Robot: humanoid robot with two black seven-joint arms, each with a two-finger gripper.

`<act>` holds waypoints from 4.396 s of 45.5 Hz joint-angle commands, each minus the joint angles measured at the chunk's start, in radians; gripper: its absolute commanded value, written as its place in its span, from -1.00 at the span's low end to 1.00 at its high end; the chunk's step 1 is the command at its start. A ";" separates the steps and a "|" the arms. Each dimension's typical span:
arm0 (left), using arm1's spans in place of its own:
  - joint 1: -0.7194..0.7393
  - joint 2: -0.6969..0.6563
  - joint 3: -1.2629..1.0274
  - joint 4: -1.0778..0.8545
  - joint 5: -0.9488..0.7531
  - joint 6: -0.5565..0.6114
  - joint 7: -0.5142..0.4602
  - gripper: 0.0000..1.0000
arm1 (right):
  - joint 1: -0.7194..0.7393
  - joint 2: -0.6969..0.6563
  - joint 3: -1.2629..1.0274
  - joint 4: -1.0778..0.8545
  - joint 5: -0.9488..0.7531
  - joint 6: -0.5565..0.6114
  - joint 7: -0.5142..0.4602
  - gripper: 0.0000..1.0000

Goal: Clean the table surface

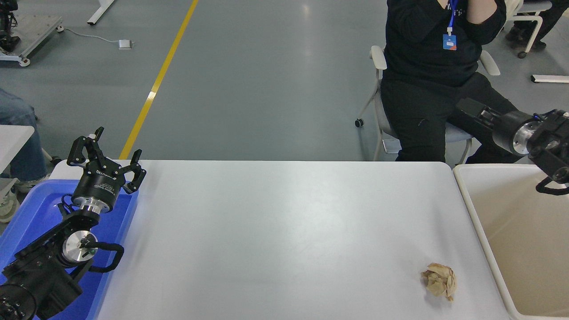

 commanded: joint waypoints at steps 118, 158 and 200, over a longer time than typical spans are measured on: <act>0.000 0.001 0.000 0.000 0.000 0.000 0.000 1.00 | -0.124 -0.115 -0.244 0.528 -0.566 -0.165 0.112 0.54; 0.000 0.001 0.000 0.000 0.000 0.000 0.000 1.00 | -0.137 -0.138 -0.003 0.482 -0.501 -0.192 0.254 -1.00; 0.000 0.001 0.000 0.000 0.000 0.000 0.000 1.00 | -0.028 -0.224 0.399 0.161 0.071 0.011 0.316 -1.00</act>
